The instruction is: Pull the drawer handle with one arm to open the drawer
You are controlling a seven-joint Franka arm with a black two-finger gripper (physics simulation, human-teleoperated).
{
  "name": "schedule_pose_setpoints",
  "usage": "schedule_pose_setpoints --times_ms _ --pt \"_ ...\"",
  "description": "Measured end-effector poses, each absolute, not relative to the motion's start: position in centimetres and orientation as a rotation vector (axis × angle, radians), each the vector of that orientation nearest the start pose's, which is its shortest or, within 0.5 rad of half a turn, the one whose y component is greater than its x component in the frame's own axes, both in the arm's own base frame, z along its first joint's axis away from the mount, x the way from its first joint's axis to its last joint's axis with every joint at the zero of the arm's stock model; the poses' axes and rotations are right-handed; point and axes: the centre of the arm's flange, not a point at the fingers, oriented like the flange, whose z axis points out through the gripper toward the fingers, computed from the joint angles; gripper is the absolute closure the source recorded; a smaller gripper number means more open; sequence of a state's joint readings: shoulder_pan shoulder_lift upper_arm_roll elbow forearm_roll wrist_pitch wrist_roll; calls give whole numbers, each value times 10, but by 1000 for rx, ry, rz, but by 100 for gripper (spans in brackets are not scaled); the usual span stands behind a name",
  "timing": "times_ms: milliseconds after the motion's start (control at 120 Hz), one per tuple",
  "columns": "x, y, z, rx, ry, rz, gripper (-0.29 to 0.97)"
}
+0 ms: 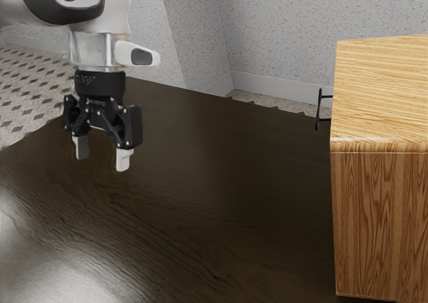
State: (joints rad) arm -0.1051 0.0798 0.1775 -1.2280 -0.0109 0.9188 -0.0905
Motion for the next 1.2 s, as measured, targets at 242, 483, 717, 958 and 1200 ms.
schedule_pose_setpoints --times_ms 242,483,717,958,1200 --pt "510 26 757 -3121 -327 6 0" --pt "535 -19 799 -3181 -299 -417 0" --pt "572 -19 758 -3302 -445 -527 0" --pt "607 -61 725 -3395 -489 -696 0" --pt "628 -67 705 -3394 -563 -755 0"
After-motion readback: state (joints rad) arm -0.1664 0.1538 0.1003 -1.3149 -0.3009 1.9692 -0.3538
